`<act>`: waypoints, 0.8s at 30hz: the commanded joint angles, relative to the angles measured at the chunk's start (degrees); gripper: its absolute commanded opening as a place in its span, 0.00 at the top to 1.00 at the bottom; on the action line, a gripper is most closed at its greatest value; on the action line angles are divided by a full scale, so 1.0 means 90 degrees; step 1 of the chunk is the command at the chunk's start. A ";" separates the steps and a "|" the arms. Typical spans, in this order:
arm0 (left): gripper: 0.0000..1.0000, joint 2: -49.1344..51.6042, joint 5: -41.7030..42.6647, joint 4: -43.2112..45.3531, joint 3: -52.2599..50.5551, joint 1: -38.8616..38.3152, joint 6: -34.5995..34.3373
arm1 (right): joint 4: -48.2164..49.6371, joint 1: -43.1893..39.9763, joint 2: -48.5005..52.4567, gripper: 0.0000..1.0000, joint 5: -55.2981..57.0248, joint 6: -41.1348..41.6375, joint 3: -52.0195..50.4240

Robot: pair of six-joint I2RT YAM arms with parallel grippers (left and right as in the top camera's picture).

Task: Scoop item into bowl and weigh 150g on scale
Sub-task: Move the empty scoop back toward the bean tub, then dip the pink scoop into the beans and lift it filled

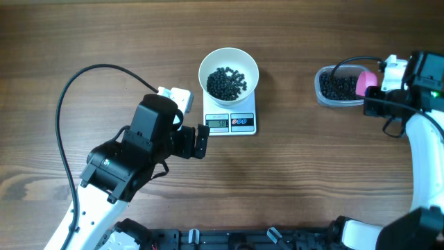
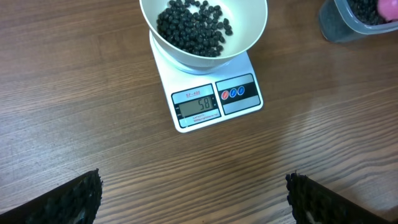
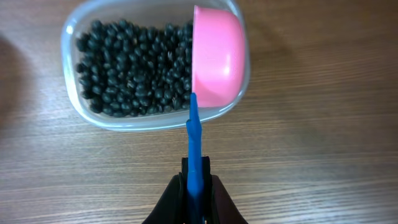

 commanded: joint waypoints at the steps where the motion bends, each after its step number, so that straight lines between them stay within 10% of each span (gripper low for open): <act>1: 0.00 -0.0017 0.0075 0.0012 0.0000 -0.0029 0.0100 | 0.0121 0.0214 0.0493 0.96 0.0155 -0.0274 -0.0017; 24: 0.00 -0.0017 0.0075 0.0012 0.0000 -0.0029 0.0100 | -0.0102 -0.0109 0.0760 0.96 -0.2482 -0.1107 -0.0017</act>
